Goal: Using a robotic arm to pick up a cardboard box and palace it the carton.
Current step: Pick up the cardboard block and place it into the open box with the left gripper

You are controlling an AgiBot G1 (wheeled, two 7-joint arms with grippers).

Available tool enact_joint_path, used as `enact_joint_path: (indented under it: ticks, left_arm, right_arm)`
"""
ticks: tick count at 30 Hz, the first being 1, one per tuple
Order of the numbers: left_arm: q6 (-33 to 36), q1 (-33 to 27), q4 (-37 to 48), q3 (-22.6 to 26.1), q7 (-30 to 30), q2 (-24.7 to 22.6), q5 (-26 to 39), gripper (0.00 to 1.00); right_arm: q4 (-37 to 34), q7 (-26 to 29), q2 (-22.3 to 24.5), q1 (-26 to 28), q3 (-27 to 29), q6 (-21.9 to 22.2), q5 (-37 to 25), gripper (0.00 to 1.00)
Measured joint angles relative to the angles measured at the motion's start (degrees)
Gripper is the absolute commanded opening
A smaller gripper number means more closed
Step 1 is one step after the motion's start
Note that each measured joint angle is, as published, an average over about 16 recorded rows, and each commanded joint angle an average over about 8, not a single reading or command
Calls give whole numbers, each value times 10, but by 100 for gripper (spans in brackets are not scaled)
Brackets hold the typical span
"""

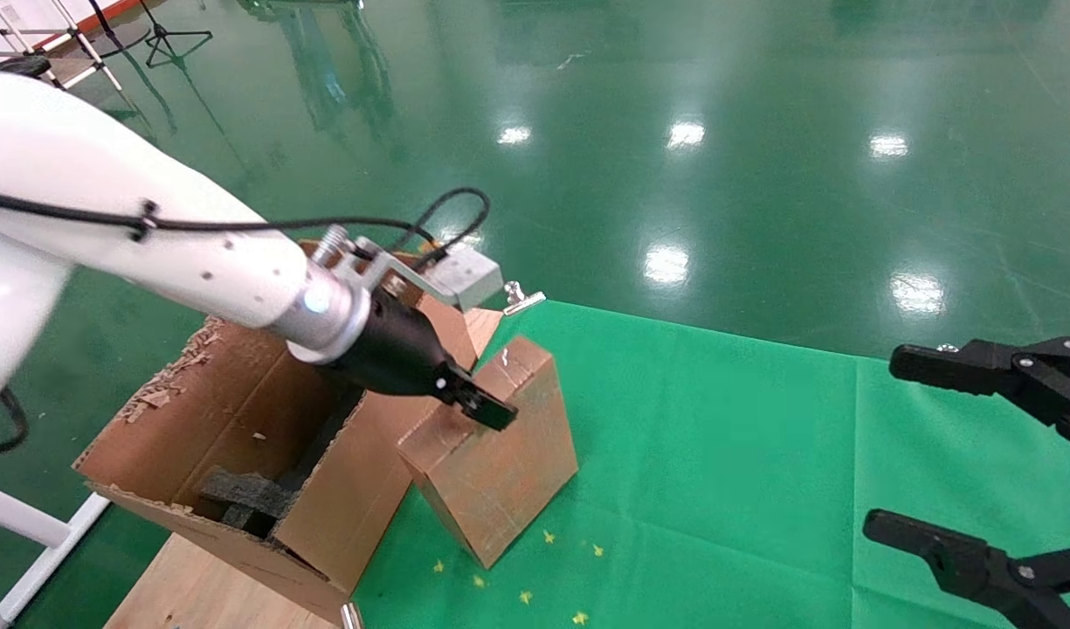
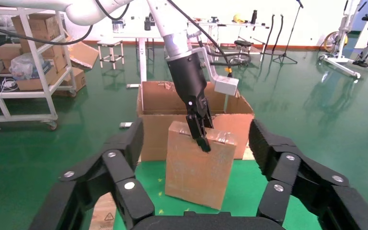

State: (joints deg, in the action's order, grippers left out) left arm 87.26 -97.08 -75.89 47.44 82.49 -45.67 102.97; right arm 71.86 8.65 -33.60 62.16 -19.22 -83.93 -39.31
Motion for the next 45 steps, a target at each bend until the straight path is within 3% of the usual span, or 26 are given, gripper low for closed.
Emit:
enact_joint_path:
  ticks: [12, 19, 25, 34, 45]
  left_arm:
    - [-1, -100, 28, -66, -111, 81, -52, 0]
    - [8, -155, 71, -80, -175, 131, -23, 0]
    - [1, -165, 138, -69, -225, 159, 22, 0]
    - [-55, -130, 311, -47, -327, 161, 58, 0]
    - [-148, -109, 533, -36, -454, 124, 73, 0]
  right_arm:
    - [0, 0, 0, 0, 0, 0, 0, 100]
    - [0, 0, 0, 0, 0, 0, 0, 100]
    - [0, 0, 0, 0, 0, 0, 0, 100]
    - [0, 0, 0, 0, 0, 0, 0, 100]
    - [0, 0, 0, 0, 0, 0, 0, 100]
